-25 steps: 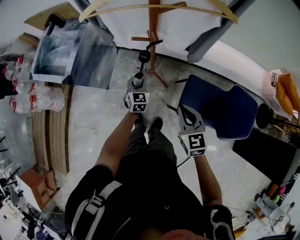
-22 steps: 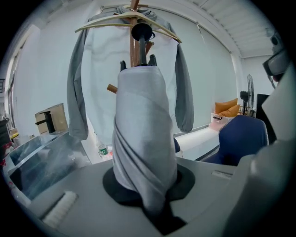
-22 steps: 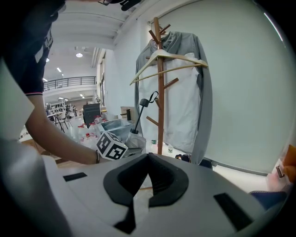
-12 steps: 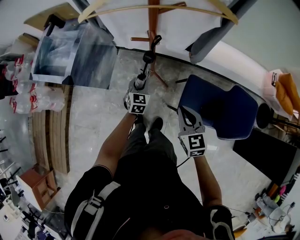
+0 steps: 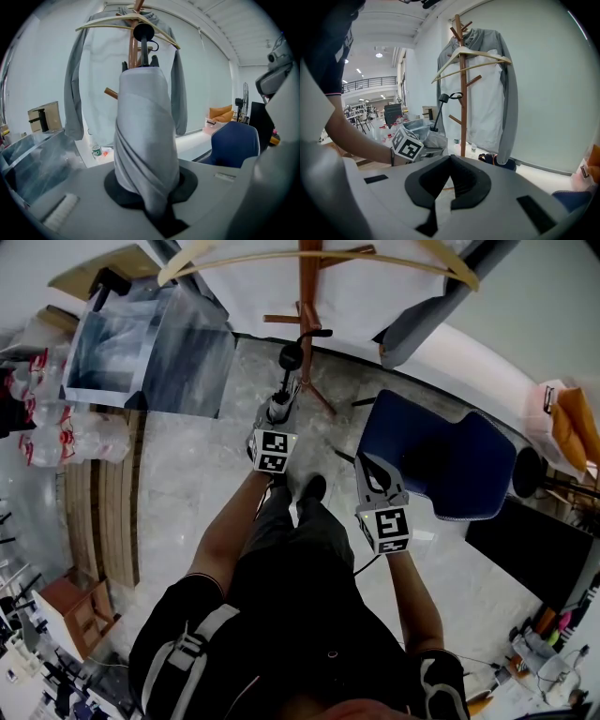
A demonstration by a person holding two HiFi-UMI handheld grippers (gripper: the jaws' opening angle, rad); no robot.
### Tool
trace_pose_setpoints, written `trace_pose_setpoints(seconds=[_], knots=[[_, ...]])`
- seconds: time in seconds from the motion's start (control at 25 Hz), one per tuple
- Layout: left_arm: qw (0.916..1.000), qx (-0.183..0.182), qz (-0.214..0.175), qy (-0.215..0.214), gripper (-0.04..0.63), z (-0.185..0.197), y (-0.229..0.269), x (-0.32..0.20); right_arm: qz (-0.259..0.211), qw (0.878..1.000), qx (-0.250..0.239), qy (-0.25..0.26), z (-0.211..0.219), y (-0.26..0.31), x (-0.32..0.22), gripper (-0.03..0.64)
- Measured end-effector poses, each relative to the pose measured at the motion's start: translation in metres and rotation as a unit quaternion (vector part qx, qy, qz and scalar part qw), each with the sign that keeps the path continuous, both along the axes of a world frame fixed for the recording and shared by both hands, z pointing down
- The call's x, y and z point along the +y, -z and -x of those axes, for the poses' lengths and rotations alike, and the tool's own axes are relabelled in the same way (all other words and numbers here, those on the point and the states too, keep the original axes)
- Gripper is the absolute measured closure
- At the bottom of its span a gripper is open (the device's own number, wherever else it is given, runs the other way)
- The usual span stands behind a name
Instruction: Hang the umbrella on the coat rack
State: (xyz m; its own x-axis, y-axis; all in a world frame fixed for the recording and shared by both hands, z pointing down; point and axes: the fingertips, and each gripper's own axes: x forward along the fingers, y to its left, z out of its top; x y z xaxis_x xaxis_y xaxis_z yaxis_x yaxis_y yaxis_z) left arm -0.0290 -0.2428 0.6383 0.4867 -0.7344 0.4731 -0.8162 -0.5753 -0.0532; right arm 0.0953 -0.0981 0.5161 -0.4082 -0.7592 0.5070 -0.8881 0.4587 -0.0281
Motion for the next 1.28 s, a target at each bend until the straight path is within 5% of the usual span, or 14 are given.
trace_pose_setpoints(seconds=[0.4, 1.28], knots=[[0.9993, 0.023, 0.027, 0.008, 0.541, 0.005, 0.002, -0.006, 0.009, 1.000, 0.002, 0.001, 0.000, -0.002, 0.001, 0.618], [0.9937, 0.047, 0.063, -0.079, 0.541, -0.017, 0.002, 0.030, 0.023, 1.000, 0.003, 0.005, 0.010, -0.004, 0.000, 0.618]])
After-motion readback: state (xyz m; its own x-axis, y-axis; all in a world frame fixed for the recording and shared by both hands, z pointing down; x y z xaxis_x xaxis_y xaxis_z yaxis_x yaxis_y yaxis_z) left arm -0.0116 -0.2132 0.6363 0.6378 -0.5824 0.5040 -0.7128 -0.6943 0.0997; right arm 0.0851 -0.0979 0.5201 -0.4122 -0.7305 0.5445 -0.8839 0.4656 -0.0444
